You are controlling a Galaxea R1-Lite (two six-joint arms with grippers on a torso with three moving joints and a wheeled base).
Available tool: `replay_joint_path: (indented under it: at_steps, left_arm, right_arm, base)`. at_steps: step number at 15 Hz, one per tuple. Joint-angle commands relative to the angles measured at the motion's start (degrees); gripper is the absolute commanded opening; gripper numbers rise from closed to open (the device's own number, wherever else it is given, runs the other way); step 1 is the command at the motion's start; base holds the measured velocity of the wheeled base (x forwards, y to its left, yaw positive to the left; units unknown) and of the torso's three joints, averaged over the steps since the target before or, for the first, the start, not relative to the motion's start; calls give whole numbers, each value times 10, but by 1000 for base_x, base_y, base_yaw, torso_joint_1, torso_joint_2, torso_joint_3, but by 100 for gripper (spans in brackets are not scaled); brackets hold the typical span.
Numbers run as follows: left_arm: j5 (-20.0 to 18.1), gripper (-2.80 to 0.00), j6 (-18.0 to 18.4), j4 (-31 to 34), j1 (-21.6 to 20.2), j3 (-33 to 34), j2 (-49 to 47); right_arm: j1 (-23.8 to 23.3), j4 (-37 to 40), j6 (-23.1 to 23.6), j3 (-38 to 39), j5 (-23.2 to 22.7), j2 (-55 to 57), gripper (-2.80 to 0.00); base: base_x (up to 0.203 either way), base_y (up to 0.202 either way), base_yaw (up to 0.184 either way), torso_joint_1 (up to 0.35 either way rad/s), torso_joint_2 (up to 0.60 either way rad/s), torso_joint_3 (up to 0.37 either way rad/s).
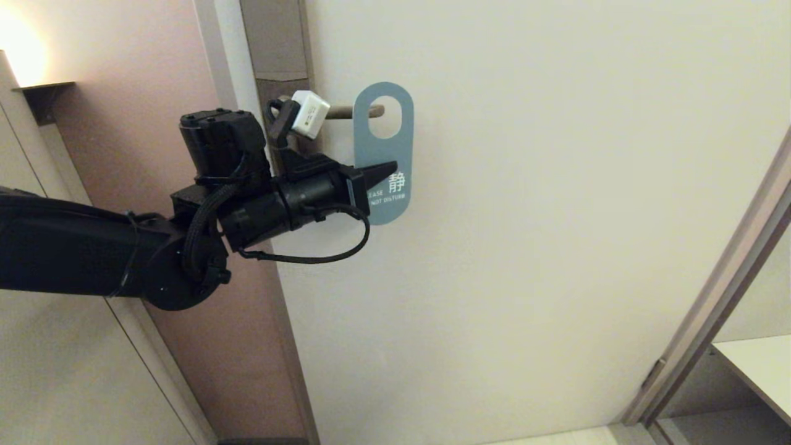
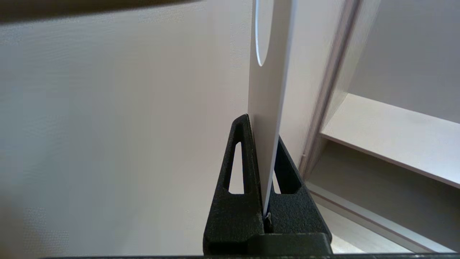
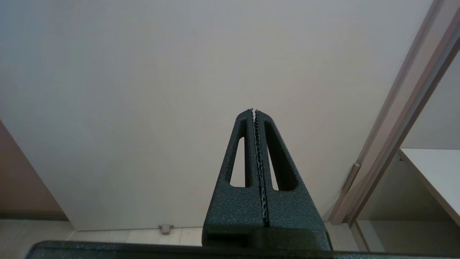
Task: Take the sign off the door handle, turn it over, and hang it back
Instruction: Take down the sign, then hand it to the other hand
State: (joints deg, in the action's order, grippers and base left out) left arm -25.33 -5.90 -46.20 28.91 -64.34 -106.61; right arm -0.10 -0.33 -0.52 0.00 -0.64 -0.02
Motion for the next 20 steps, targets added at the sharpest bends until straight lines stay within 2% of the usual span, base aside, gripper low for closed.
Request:
replay_joint_path:
  at_steps: [1, 5, 7, 11, 13, 16, 18, 20]
  left_arm:
    - [-2, -280, -1, -3, 11, 6, 9]
    - [-6, -280, -2, -5, 42, 45, 42]
    - [-22, -280, -5, -6, 48, 64, 59]
    - [-133, -280, -15, -3, 49, 111, 107]
    - [-179, -280, -42, -5, 54, 122, 122]
    - [-199, -280, -78, -16, 65, 118, 132]
    - [-241, -280, -106, -28, 67, 119, 140]
    - [-256, -280, -115, -39, 69, 118, 141]
  right_arm:
    - [0, 0, 0, 0, -1, 0, -280]
    - [0, 0, 0, 0, -1, 0, -280]
    - [0, 0, 0, 0, -1, 0, -280]
    - [0, 0, 0, 0, -1, 0, -280]
    - [0, 0, 0, 0, -1, 0, -280]
    - [0, 0, 0, 0, -1, 0, -280]
    - [0, 1, 0, 0, -1, 0, -280]
    - [0, 0, 0, 0, -1, 0, -280]
  base:
    - [0, 0, 0, 0, 0, 0]
    - [0, 0, 0, 0, 0, 0]
    - [0, 0, 0, 0, 0, 0]
    - [0, 0, 0, 0, 0, 0]
    - [0, 0, 0, 0, 0, 0]
    - [0, 0, 0, 0, 0, 0]
    - [0, 0, 0, 0, 0, 0]
    - [0, 0, 0, 0, 0, 0]
